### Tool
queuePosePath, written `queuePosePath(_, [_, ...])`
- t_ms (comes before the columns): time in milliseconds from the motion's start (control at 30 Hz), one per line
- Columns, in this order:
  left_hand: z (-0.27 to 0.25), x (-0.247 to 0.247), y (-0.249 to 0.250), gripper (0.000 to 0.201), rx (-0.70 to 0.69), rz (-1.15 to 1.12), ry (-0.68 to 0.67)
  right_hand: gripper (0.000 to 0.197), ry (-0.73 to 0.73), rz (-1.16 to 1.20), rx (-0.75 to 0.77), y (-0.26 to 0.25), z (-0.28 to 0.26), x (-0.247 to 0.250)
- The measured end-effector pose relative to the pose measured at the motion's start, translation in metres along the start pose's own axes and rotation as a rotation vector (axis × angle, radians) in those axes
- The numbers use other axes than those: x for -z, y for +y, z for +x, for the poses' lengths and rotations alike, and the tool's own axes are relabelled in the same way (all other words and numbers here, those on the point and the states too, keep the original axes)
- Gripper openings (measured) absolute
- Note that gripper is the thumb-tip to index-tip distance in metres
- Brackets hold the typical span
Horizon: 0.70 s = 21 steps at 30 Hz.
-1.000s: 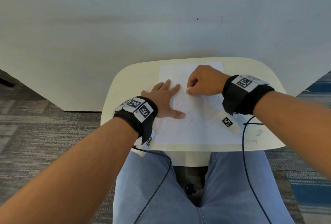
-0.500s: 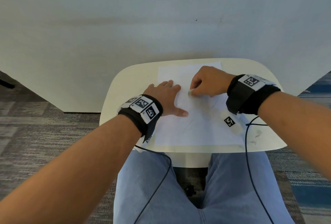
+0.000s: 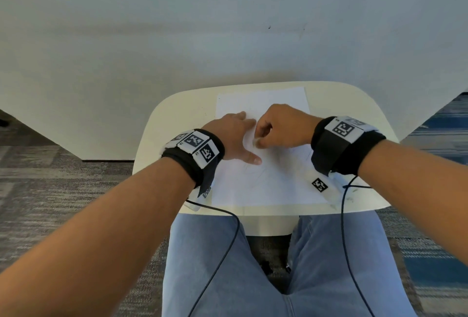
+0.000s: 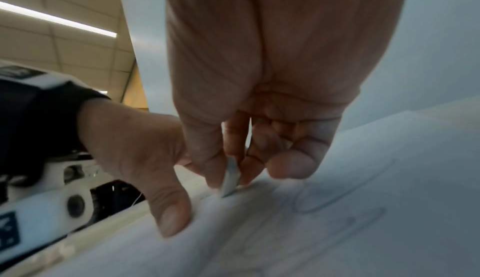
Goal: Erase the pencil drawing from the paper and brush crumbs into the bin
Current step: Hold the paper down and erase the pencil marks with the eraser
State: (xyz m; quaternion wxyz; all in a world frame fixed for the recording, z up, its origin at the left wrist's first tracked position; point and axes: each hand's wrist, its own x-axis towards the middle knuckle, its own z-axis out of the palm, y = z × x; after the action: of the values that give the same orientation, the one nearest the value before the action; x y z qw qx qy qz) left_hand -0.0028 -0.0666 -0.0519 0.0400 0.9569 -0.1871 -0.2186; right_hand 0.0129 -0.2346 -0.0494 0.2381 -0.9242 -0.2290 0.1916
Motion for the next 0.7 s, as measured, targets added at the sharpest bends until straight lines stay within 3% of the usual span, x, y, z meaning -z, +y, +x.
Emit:
queuePosePath(67, [0.001, 0.000, 0.003, 0.089, 0.008, 0.009, 0.017, 0.011, 0.016, 0.003, -0.042, 0.005, 0.001, 0.006])
queuePosePath(167, [0.003, -0.003, 0.005, 0.090, 0.028, 0.007, 0.042, 0.015, 0.161, -0.021, -0.105, 0.014, 0.004, 0.015])
queuePosePath(333, [0.007, -0.007, 0.006, 0.078, 0.035, 0.040, 0.087, 0.011, -0.037, -0.033, -0.019, 0.005, -0.004, 0.011])
queuePosePath(467, [0.007, -0.007, 0.008, 0.087, 0.022, 0.053, 0.094, 0.016, 0.137, -0.110, -0.083, 0.019, 0.004, 0.024])
queuePosePath(600, [0.007, -0.007, 0.007, 0.087, 0.006, 0.028, 0.082, 0.014, -0.031, -0.082, 0.007, 0.009, -0.004, 0.011])
queuePosePath(700, [0.007, -0.005, 0.010, 0.090, -0.003, 0.042, 0.086, 0.016, 0.078, -0.116, -0.063, 0.019, 0.001, 0.023])
